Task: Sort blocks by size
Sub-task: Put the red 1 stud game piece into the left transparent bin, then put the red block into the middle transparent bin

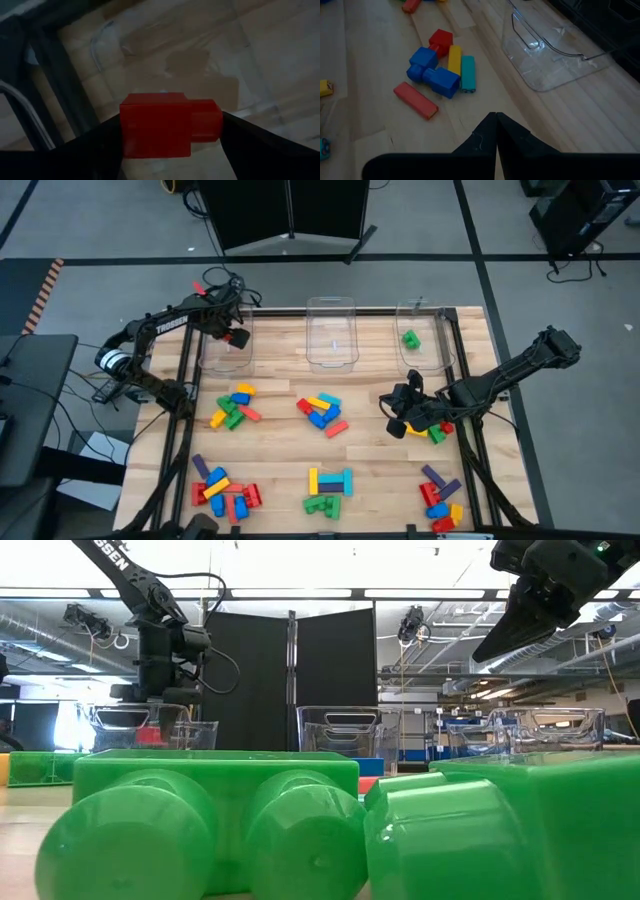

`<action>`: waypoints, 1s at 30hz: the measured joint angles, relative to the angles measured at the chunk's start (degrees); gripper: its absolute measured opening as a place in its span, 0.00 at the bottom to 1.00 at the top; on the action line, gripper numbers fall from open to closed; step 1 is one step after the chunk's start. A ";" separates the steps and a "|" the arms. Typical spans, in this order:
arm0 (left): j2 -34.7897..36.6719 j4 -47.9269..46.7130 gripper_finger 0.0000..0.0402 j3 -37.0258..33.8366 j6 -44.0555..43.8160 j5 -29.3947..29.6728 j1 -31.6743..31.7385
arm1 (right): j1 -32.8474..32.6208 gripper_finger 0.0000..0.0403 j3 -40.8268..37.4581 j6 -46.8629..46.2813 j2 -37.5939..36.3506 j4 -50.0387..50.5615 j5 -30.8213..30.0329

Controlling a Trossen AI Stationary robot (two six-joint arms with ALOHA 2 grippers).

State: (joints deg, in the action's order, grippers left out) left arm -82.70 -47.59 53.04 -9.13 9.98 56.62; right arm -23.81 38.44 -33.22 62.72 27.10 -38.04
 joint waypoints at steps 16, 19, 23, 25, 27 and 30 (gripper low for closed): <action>0.00 1.44 0.76 0.00 -0.97 0.01 -0.01 | 0.00 0.05 -0.02 0.38 0.00 -0.01 0.00; 0.00 1.45 0.76 0.00 -1.70 -0.02 -0.02 | 0.00 0.05 -0.02 0.38 0.00 0.00 0.00; 0.00 1.68 0.76 0.00 -1.49 -0.03 -0.02 | 0.00 0.05 -0.02 0.38 0.00 -0.01 0.00; 0.00 2.15 0.76 0.00 -1.34 -0.03 -0.02 | 0.00 0.05 -0.02 0.38 0.00 -0.01 -0.03; 0.00 3.25 0.76 0.00 -0.22 -0.01 -0.02 | 0.00 0.05 -0.02 0.40 0.00 -0.01 -0.31; 0.00 3.88 0.76 0.09 0.01 0.00 -0.02 | 0.09 0.05 -0.02 0.42 0.02 -0.01 -1.77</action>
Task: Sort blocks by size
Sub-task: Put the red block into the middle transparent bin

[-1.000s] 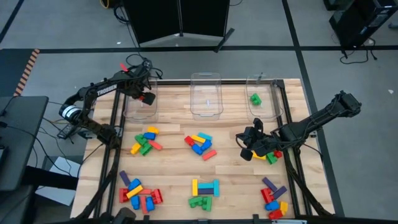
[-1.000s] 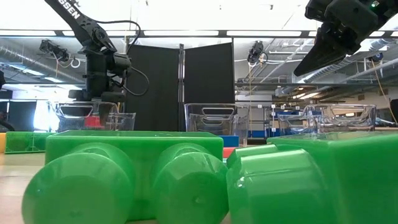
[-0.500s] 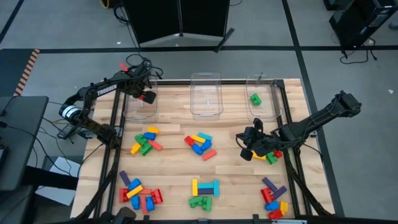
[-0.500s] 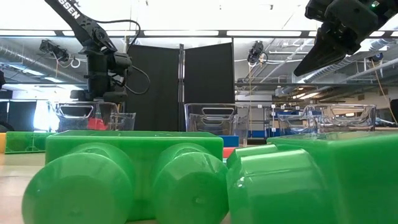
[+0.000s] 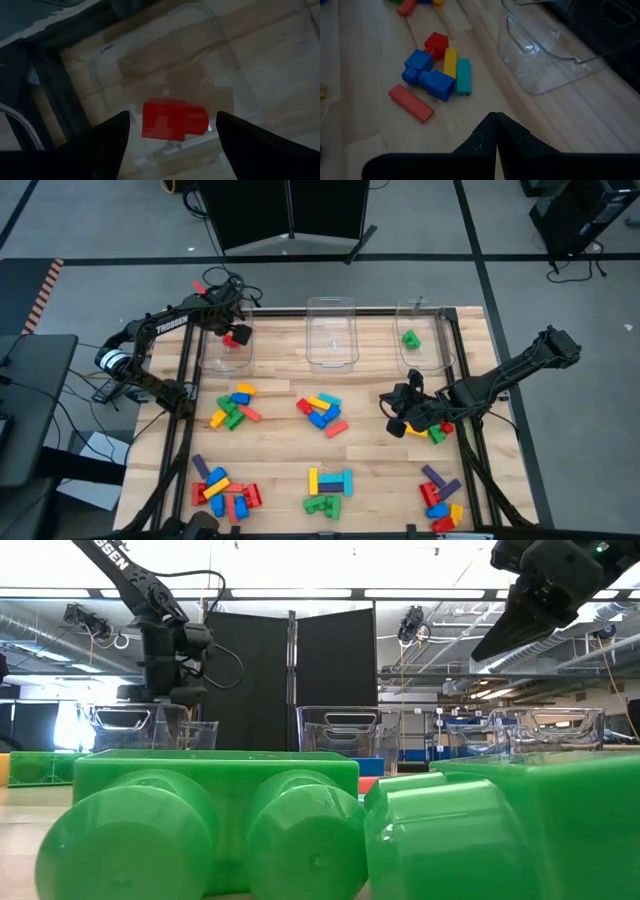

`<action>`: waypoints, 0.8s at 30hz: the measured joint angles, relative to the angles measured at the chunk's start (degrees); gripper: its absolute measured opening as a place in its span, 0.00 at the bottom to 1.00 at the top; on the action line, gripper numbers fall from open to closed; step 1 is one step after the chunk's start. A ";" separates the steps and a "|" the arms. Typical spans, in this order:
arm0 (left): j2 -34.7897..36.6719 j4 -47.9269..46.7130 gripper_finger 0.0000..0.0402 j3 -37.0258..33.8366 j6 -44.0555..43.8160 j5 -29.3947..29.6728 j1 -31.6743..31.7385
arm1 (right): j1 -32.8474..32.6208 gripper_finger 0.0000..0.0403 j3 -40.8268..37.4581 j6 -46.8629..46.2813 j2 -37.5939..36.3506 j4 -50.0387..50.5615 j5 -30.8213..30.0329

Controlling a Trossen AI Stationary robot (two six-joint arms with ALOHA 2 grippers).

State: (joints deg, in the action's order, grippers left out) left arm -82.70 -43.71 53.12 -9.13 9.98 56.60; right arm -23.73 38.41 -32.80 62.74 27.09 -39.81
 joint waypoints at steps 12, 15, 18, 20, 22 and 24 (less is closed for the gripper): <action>0.17 3.11 0.76 1.22 3.12 -0.55 0.00 | 5.44 0.05 0.00 3.49 0.00 -1.65 -0.70; 1.23 2.88 0.76 2.61 4.65 -1.29 -0.02 | 7.42 0.05 -0.02 6.93 0.00 -3.90 -0.70; 3.11 2.21 0.76 4.40 7.12 -5.77 -0.33 | 9.08 0.05 -0.02 10.35 0.00 -7.43 -0.70; 4.97 1.74 0.76 5.29 7.87 -8.39 -1.02 | 10.20 0.05 -0.01 12.84 0.00 -10.18 -0.70; 7.37 1.73 0.76 5.46 8.36 -8.98 -2.34 | 11.45 0.05 -0.02 15.40 0.00 -13.01 -0.70; 9.49 1.23 0.76 5.46 8.05 -8.98 -4.56 | 12.77 0.05 -0.02 17.56 0.00 -15.81 -0.69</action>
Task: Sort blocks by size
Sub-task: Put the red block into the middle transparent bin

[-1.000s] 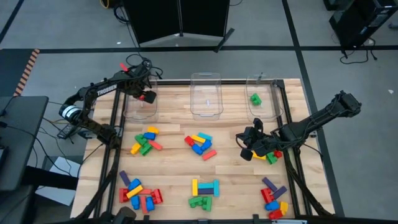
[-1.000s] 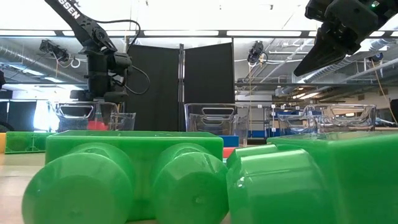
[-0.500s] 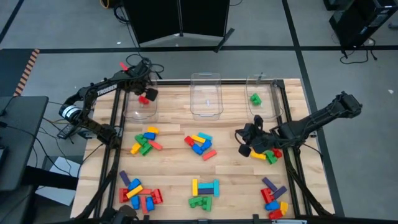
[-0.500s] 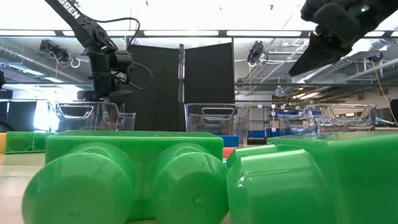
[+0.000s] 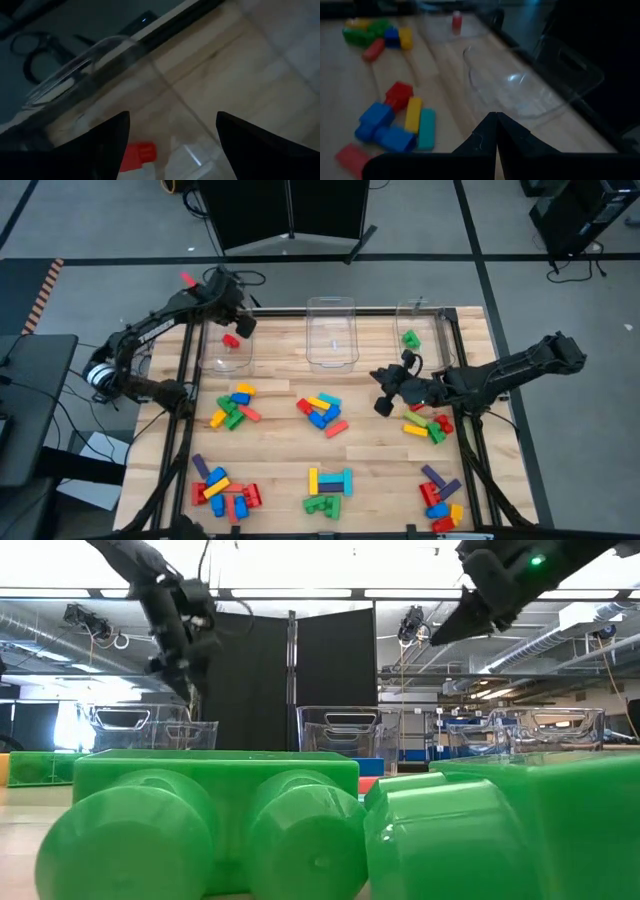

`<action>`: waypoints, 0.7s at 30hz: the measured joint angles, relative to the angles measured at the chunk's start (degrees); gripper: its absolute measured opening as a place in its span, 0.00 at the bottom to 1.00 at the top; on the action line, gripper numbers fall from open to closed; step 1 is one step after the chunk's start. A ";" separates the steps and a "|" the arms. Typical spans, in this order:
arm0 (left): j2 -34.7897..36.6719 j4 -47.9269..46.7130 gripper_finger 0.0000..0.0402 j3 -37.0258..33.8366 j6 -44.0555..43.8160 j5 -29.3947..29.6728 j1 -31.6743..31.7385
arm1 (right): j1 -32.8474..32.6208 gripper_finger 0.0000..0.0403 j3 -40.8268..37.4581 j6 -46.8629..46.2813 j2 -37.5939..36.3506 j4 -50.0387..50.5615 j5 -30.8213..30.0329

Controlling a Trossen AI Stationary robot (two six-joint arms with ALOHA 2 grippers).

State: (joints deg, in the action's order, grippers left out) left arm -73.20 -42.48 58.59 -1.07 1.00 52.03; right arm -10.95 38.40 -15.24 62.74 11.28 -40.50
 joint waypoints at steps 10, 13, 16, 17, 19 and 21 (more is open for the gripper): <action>12.20 -2.68 0.76 0.00 -12.94 -3.83 -18.91 | 4.89 0.06 2.38 10.32 -0.28 -12.77 0.03; 14.38 -2.43 0.76 -0.04 -18.88 -1.74 -24.99 | 6.19 0.07 4.65 12.07 -0.28 -12.53 1.02; 15.60 -2.05 0.76 -0.02 -24.73 3.71 -31.35 | 7.41 0.08 7.65 12.05 -0.28 -9.94 4.90; 15.66 -2.13 0.76 -0.02 -26.79 5.41 -33.47 | 7.97 0.09 8.95 11.22 -0.28 -8.79 6.77; 15.63 -1.98 0.76 -0.02 -30.51 8.08 -37.93 | 9.12 0.09 11.60 8.98 -0.61 -5.30 10.69; 15.62 -1.95 0.76 -0.02 -33.33 10.08 -42.09 | 10.44 0.11 14.48 7.54 -1.04 -1.73 12.81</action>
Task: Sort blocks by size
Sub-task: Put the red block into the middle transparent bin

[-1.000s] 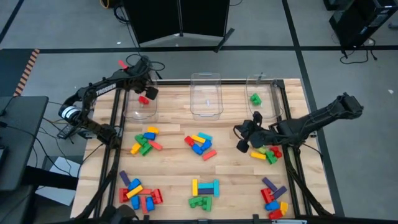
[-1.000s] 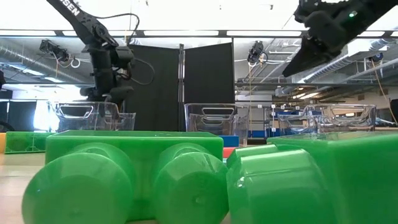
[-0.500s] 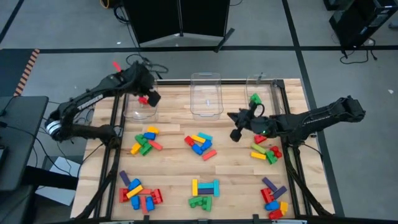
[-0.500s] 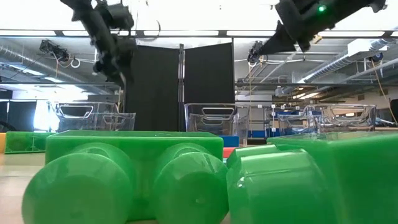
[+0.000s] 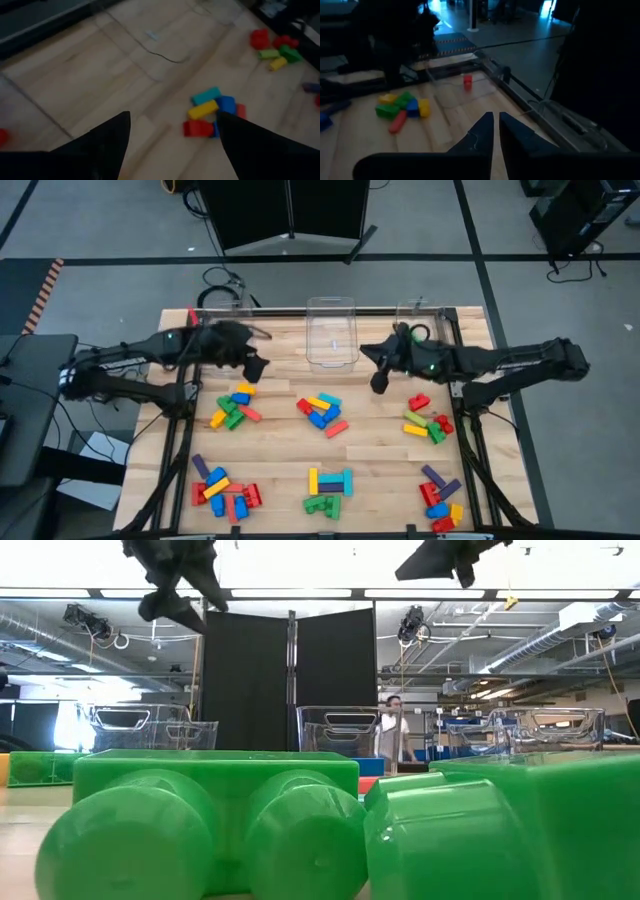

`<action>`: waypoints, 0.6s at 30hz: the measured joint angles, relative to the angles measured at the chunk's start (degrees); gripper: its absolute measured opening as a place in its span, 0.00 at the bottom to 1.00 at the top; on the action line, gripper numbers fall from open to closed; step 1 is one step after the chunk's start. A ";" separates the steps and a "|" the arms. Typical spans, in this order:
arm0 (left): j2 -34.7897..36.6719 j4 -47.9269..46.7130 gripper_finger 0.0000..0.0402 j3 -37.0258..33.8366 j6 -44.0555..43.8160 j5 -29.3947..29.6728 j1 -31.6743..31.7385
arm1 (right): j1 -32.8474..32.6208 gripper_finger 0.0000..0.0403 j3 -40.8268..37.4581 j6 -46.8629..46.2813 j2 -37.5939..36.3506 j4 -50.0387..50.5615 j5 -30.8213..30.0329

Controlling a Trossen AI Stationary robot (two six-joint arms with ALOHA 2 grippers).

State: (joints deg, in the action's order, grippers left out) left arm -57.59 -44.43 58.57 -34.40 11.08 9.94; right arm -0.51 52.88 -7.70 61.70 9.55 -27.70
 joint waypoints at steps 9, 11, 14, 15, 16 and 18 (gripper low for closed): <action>-0.32 1.48 0.76 -0.02 -5.04 6.00 -12.76 | 3.04 0.19 12.65 -1.18 0.85 20.67 7.57; -0.35 1.02 0.76 -0.04 -4.99 5.98 -14.48 | 3.00 0.22 14.66 -3.13 1.83 25.34 8.55; -0.54 0.65 0.76 -0.05 -3.38 6.00 -16.44 | 1.95 0.27 17.37 -6.11 4.28 31.28 8.86; -0.56 0.40 0.76 -0.07 -2.77 6.00 -17.07 | 1.43 0.28 18.24 -7.03 5.35 33.52 8.97; -0.55 0.28 0.76 -0.07 -1.59 5.98 -17.57 | 0.82 0.31 19.20 -7.72 6.50 35.25 8.99; -0.54 -0.64 0.76 -0.07 0.09 5.98 -18.41 | -0.71 0.35 21.29 -8.70 8.95 38.52 9.02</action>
State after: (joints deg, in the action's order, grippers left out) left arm -58.13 -45.08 58.50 -34.32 17.06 -8.47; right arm -1.23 74.17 -16.40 70.65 48.07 -18.68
